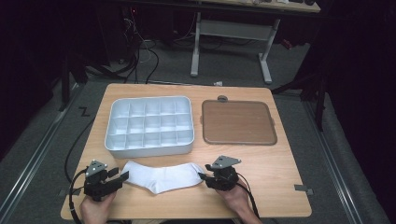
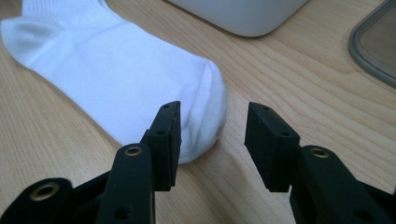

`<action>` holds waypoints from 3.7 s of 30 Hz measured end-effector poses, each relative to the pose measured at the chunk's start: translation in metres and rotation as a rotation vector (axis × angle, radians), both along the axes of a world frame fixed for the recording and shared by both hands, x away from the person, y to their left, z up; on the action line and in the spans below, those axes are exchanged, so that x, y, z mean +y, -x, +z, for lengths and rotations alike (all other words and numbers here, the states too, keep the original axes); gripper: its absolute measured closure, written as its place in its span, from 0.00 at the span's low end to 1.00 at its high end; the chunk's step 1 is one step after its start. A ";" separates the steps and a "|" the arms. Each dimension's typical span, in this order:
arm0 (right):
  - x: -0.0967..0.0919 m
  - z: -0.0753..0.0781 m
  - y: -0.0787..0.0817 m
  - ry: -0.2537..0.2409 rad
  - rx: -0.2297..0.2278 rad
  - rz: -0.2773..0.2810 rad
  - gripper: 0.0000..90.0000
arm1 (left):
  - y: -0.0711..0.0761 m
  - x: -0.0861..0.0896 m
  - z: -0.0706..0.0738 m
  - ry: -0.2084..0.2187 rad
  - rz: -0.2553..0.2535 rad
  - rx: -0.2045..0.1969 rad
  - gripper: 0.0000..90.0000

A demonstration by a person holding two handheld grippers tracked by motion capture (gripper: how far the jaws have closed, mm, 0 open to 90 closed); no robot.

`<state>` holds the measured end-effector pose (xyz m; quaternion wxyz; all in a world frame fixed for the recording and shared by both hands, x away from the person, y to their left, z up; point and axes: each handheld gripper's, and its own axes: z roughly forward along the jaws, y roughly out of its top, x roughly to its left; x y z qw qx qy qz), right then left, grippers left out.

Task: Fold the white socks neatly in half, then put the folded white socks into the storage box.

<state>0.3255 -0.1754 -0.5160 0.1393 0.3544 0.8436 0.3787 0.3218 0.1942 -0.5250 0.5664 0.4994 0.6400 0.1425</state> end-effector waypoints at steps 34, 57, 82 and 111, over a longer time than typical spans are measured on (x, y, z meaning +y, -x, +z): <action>-0.013 -0.008 -0.003 0.042 0.047 -0.014 0.85 | -0.004 -0.034 -0.011 -0.089 -0.057 0.021 0.69; -0.046 -0.009 0.001 0.027 0.054 -0.089 0.85 | -0.009 -0.064 -0.010 -0.084 -0.114 0.028 0.68; -0.083 -0.010 0.003 0.009 0.054 -0.192 0.81 | -0.022 -0.101 -0.010 -0.086 -0.172 0.032 0.64; -0.032 0.018 0.005 -0.081 -0.006 -0.040 0.74 | -0.018 -0.110 -0.007 -0.008 -0.092 0.074 0.49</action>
